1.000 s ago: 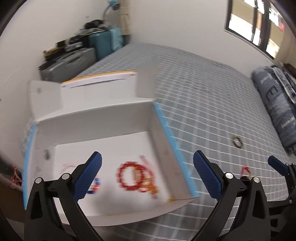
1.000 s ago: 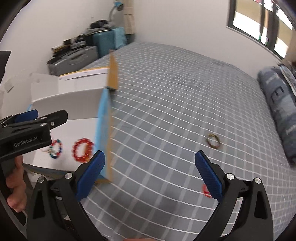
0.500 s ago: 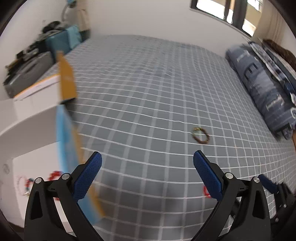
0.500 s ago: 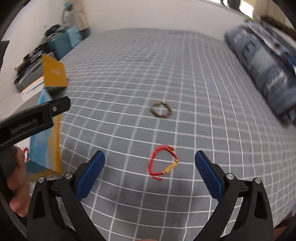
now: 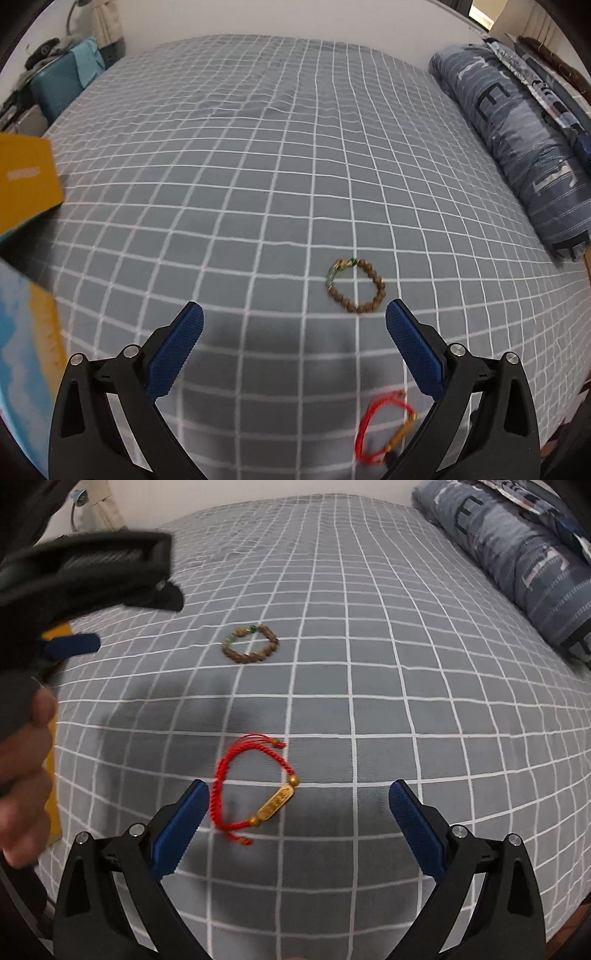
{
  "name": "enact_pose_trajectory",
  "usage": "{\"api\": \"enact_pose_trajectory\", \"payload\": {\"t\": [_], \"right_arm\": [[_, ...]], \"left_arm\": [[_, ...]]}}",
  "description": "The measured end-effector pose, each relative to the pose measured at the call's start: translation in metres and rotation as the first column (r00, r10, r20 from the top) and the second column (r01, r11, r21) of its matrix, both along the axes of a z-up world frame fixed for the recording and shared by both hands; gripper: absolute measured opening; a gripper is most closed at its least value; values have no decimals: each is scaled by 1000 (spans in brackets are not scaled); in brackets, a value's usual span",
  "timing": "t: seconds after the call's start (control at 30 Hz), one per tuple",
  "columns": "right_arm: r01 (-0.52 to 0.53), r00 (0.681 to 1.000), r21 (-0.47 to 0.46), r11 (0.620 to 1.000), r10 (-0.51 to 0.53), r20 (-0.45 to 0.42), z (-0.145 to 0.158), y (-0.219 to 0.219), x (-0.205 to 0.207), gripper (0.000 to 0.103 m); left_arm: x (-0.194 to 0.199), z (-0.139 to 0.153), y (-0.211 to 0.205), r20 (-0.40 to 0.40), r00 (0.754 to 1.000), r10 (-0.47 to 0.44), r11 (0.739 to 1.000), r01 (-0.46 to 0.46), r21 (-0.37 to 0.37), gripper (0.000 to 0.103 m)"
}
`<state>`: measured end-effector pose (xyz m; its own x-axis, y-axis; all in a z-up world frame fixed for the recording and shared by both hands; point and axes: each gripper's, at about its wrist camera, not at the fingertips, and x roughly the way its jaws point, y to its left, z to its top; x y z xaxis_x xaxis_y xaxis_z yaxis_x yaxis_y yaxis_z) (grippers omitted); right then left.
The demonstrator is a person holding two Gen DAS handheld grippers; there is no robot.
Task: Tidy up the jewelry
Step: 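Move both tools back over the wooden and red cord bracelets, then grasp the wooden bead bracelet with the left tool while the right tool grasps the red cord bracelet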
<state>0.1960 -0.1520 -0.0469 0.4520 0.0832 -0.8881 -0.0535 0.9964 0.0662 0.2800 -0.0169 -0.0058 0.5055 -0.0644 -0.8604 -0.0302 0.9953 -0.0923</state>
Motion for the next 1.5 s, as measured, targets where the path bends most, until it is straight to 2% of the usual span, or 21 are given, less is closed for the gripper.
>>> {"api": "enact_pose_trajectory", "payload": {"t": [0.2, 0.33, 0.73, 0.87, 0.93, 1.0, 1.03, 1.1, 1.13, 1.2, 1.23, 1.27, 1.5], "right_arm": [[-18, 1000, -4, 1000, 18, -20, -14, -3, 6, 94], [-17, 999, 7, 1000, 17, -31, -23, -6, 10, 93], [-22, 999, 2, 1000, 22, -32, -32, -8, 9, 77], [-11, 1000, 0, 1000, 11, -29, -32, -10, 8, 65], [-9, 1000, 3, 1000, 9, -29, -32, -12, 10, 58], [-24, 999, -3, 1000, 24, -30, -32, -11, 11, 50], [-33, 999, -4, 999, 33, -30, -32, -9, 11, 44], [-39, 999, -7, 999, 39, -30, -31, -7, 9, 35], [-41, 999, -2, 999, 41, -33, -31, -7, 9, 29], [-54, 998, 0, 999, 54, -37, -31, -5, 6, 14], [-59, 998, 2, 998, 59, -39, -31, -5, 7, 9], [-52, 998, 8, 999, 52, -40, -30, -6, 7, 7], [-44, 998, 21, 999, 45, -38, -27, -4, 5, 7]], "left_arm": [[34, -31, -26, -36, 999, -35, 999, 37, 38, 97], [44, -47, -32, -57, 998, -40, 999, 42, 34, 97], [59, -76, -33, -96, 995, -33, 999, 35, 28, 96], [60, -81, -30, -106, 994, -22, 999, 27, 45, 86], [60, -81, -27, -106, 994, -7, 998, 13, 61, 76], [60, -80, -25, -105, 994, 5, 998, 2, 66, 57], [59, -79, -23, -106, 994, 6, 998, 0, 62, 53], [62, -80, -20, -108, 994, 4, 998, 3, 60, 36], [61, -79, -19, -109, 994, -1, 998, 7, 59, 31], [61, -79, -17, -103, 995, -10, 999, 15, 46, 7], [61, -79, -16, -99, 995, -13, 999, 17, 40, 7], [55, -77, -21, -93, 995, -16, 999, 20, 41, 7], [46, -73, -22, -86, 996, -16, 999, 19, 29, 7]]}}
